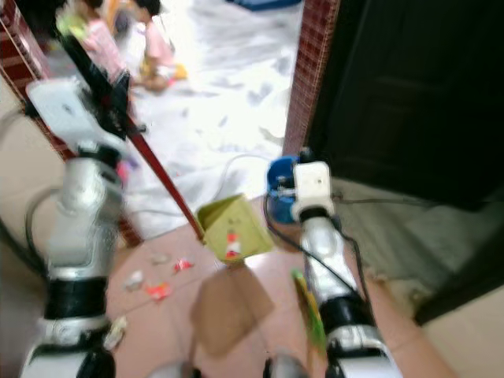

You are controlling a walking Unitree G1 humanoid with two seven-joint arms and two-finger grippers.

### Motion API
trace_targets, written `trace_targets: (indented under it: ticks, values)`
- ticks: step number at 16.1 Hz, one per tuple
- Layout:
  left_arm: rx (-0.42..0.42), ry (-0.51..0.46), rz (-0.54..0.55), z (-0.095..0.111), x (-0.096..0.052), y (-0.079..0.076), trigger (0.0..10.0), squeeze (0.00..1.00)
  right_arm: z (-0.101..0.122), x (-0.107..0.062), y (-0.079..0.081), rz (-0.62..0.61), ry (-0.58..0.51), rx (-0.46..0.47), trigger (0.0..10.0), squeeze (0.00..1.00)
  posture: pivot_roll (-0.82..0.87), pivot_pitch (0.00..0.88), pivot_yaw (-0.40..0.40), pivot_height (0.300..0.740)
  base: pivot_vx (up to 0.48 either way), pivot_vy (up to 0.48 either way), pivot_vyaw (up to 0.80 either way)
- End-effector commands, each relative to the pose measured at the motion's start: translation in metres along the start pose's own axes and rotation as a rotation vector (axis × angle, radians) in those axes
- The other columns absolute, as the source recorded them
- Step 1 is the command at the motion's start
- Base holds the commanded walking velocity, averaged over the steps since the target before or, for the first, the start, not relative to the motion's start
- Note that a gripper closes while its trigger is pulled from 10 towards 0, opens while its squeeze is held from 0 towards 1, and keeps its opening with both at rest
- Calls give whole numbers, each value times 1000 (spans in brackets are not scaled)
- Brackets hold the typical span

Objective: Sweep floor

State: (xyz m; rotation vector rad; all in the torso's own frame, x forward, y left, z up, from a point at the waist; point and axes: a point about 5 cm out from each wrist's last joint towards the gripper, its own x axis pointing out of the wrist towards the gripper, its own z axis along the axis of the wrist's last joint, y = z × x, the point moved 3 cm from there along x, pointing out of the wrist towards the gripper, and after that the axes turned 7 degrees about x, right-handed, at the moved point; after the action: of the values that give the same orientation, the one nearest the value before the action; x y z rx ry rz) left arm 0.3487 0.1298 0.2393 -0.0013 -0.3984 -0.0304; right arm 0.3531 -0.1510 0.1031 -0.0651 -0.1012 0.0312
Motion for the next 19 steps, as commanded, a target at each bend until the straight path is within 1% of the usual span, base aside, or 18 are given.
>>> trace_targets:
  ticks: [1, 4, 7, 8, 11, 14, 16, 19]
  values:
    - [-41, -60, 1, 14, 1, -1, 10000, 0, 5, 2, 7, 32, -18, -7, 10000, 0, 0, 0, 10, 740, 0, 0, 0]
    - [-48, -77, 3, 20, 5, -1, 10000, 0, 3, 1, 13, 59, -17, 16, 10000, 0, -1, 0, 11, 740, 0, 0, 0]
    - [-57, -145, 1, 36, 14, -5, 10000, 0, 3, 1, 18, 88, -14, 22, 10000, 0, -2, 0, 11, 740, 0, 0, 0]
    - [-63, -158, -9, 40, 16, -7, 10000, 0, 3, 1, 19, 94, -14, 23, 10000, 0, -3, 0, 13, 740, 274, 0, 0]
    - [-74, -177, -42, 44, 19, -16, 10000, 0, 1, 0, 23, 112, -4, 19, 10000, 0, -3, 0, 19, 740, 445, 0, 0]
    - [-85, -179, -55, 44, 21, -21, 10000, 0, -1, -3, 24, 112, -1, 26, 10000, 0, -5, 0, 23, 740, 480, 0, -669]
    - [-91, -192, -51, 48, 22, -22, 10000, 0, -2, -4, 24, 117, 5, 26, 10000, 0, -3, 0, 23, 740, 480, 0, 0]
    - [-87, -218, -30, 55, 27, -20, 10000, 0, -3, -4, 29, 133, 10, 33, 10000, 0, -2, 0, 24, 740, 480, 0, 0]
